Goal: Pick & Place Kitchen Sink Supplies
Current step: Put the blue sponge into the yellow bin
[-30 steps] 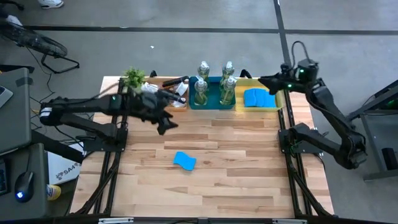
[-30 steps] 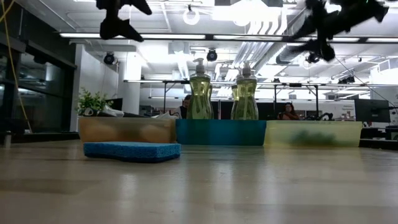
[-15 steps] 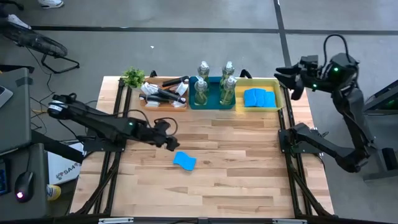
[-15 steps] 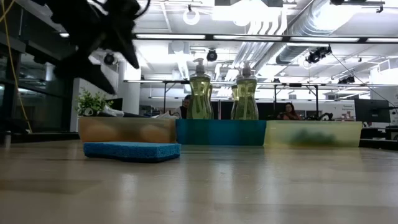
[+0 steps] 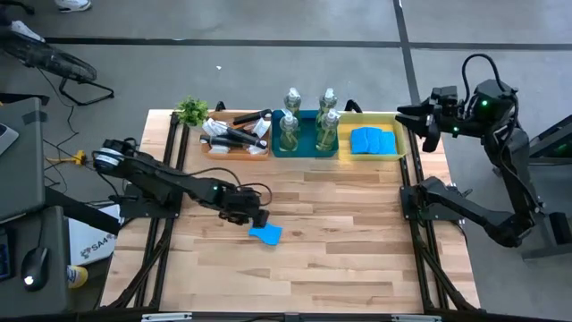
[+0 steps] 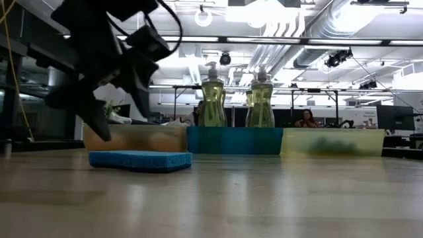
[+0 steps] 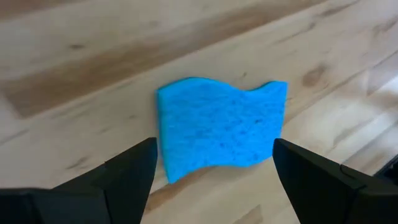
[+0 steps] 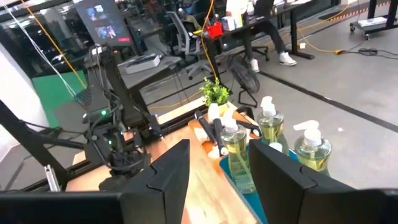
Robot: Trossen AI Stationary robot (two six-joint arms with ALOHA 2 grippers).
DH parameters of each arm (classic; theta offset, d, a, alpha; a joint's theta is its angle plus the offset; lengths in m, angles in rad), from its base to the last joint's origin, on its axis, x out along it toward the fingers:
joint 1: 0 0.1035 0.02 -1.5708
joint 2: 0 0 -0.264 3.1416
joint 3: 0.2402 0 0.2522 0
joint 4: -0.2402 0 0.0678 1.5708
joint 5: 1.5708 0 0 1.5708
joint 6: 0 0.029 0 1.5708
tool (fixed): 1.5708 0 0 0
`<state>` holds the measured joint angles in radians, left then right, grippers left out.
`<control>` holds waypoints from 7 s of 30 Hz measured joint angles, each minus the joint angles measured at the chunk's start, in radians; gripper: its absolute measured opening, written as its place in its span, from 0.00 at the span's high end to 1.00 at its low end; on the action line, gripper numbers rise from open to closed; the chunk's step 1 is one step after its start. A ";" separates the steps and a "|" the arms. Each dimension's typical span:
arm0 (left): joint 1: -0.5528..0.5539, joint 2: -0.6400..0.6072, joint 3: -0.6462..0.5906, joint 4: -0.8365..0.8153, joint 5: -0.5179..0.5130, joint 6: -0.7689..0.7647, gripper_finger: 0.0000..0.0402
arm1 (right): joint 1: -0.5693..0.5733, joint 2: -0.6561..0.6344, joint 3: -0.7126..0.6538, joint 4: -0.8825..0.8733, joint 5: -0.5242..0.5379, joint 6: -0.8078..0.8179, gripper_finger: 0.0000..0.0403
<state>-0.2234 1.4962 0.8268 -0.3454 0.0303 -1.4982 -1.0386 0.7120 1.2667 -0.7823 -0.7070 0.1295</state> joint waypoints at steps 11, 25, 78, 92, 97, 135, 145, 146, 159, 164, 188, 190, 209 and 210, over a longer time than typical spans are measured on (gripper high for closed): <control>0.000 0.133 0.066 -0.044 0.039 -0.002 0.22 | 0.033 -0.001 0.000 -0.007 -0.001 0.000 0.61; 0.000 0.210 0.075 -0.045 0.043 0.001 0.39 | 0.039 -0.001 0.000 -0.024 0.002 0.000 0.61; -0.011 0.173 0.778 -0.228 -0.880 1.167 1.00 | 0.040 -0.020 0.000 -0.295 -0.237 -0.021 0.61; 0.063 0.171 0.863 -0.080 -0.904 1.444 1.00 | 0.183 0.063 0.000 -0.098 -0.222 -0.028 0.50; 0.066 0.171 0.863 -0.064 -0.917 1.463 1.00 | 0.306 0.141 0.000 -0.023 -0.084 0.010 0.47; 0.066 0.171 0.863 -0.055 -1.316 1.651 1.00 | 0.761 0.593 0.000 0.481 0.531 -0.066 0.50; 0.066 0.171 0.863 -0.056 -1.294 1.650 1.00 | 0.760 0.602 0.000 0.566 0.505 -0.034 0.72; 0.066 0.171 0.863 -0.056 -1.293 1.649 1.00 | 0.760 0.602 0.000 0.566 0.499 -0.034 0.74; 0.067 0.171 0.863 -0.057 -1.239 1.650 0.96 | 0.760 0.602 0.000 0.556 0.457 -0.043 0.97; 0.067 0.170 0.863 -0.061 -1.208 1.690 0.90 | 0.754 0.601 0.000 0.538 0.454 -0.035 0.98; 0.067 0.155 0.951 -0.089 -1.323 1.805 0.30 | 0.496 0.491 0.000 0.359 0.485 -0.006 1.00; 0.068 0.137 0.946 -0.113 -1.287 1.755 0.30 | 0.460 0.468 0.000 0.330 0.498 -0.007 1.00; 0.166 -0.230 0.360 -0.070 -0.953 1.291 0.30 | 0.182 0.272 -0.056 -0.168 0.729 -0.024 1.00; 0.166 -0.258 0.313 -0.022 -0.937 1.288 0.30 | 0.172 0.263 -0.081 -0.160 0.725 -0.008 1.00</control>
<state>-0.0571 1.2379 1.1401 -0.3676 -0.9071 -0.2104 -0.8669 0.9752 1.1858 -0.9424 0.0185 0.1215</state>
